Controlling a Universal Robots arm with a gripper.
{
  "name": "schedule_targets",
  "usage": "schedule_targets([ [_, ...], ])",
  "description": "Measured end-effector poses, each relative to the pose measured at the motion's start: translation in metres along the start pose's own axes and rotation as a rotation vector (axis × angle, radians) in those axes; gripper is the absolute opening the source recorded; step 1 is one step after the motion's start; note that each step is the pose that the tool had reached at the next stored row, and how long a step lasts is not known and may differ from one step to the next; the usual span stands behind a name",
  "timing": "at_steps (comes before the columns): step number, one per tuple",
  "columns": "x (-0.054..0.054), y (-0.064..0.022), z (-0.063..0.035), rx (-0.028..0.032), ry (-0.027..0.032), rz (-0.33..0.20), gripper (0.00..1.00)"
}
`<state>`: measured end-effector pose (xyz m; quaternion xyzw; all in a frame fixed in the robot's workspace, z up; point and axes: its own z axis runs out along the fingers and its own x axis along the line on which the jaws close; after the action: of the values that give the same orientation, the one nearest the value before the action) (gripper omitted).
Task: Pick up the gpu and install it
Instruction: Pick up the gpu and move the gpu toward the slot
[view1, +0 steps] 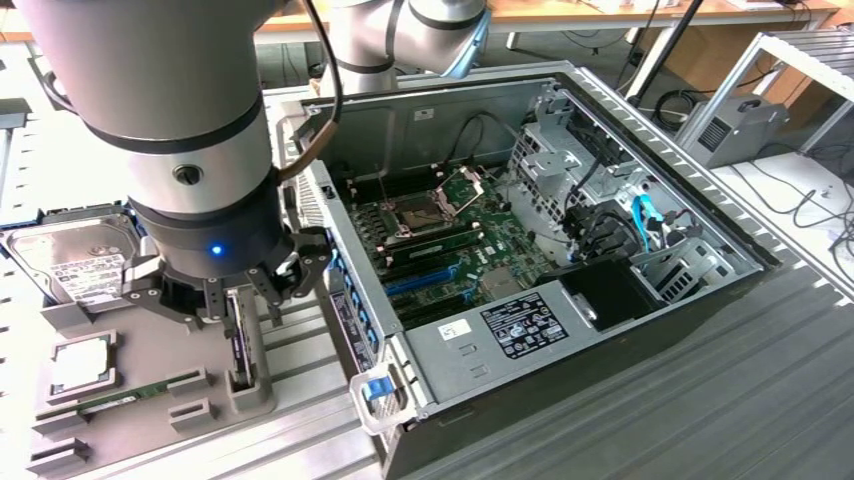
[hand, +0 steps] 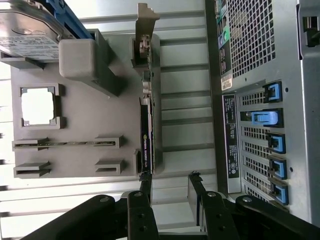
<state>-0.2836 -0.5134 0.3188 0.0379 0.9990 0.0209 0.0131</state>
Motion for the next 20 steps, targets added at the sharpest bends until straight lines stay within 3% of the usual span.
schedule_targets([
  [20,0.0002,-0.0003,0.0078,0.0000,0.0000,0.000,0.42],
])
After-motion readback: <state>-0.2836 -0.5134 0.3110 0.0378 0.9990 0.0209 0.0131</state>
